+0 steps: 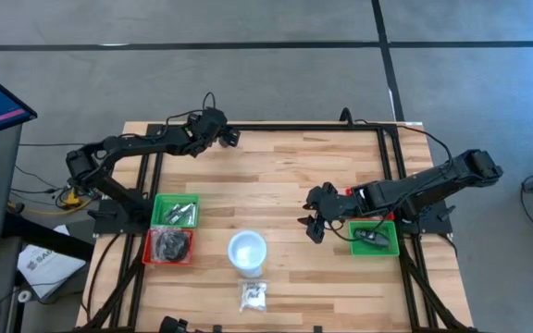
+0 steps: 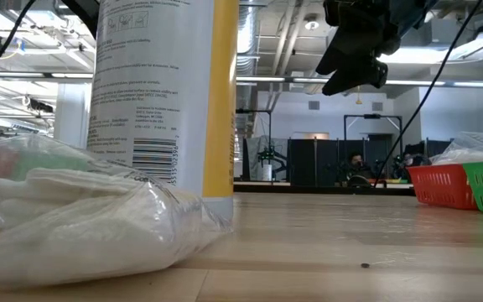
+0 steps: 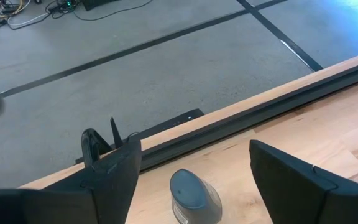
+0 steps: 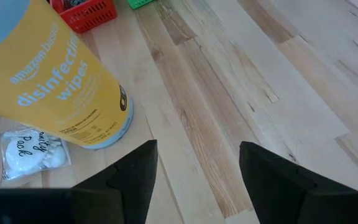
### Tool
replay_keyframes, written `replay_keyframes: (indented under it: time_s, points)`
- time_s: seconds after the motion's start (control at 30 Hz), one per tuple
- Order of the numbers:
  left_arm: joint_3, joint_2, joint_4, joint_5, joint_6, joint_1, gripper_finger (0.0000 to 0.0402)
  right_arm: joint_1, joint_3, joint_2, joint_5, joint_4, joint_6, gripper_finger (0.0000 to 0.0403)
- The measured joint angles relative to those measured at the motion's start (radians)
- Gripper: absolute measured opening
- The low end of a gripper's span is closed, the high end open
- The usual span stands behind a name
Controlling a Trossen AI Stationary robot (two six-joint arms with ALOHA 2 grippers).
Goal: Pick & Place Travel size toiletries
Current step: Put the bottom gray deodorant into the right green bin
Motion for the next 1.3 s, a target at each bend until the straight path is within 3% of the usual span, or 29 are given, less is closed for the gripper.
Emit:
replay_keyframes:
  time_s: [1.3]
  points:
    - [0.000,0.001,0.022,0.001,-0.044,-0.002,0.0292,0.000,0.000,0.000,0.000,0.000,-0.038,0.0215]
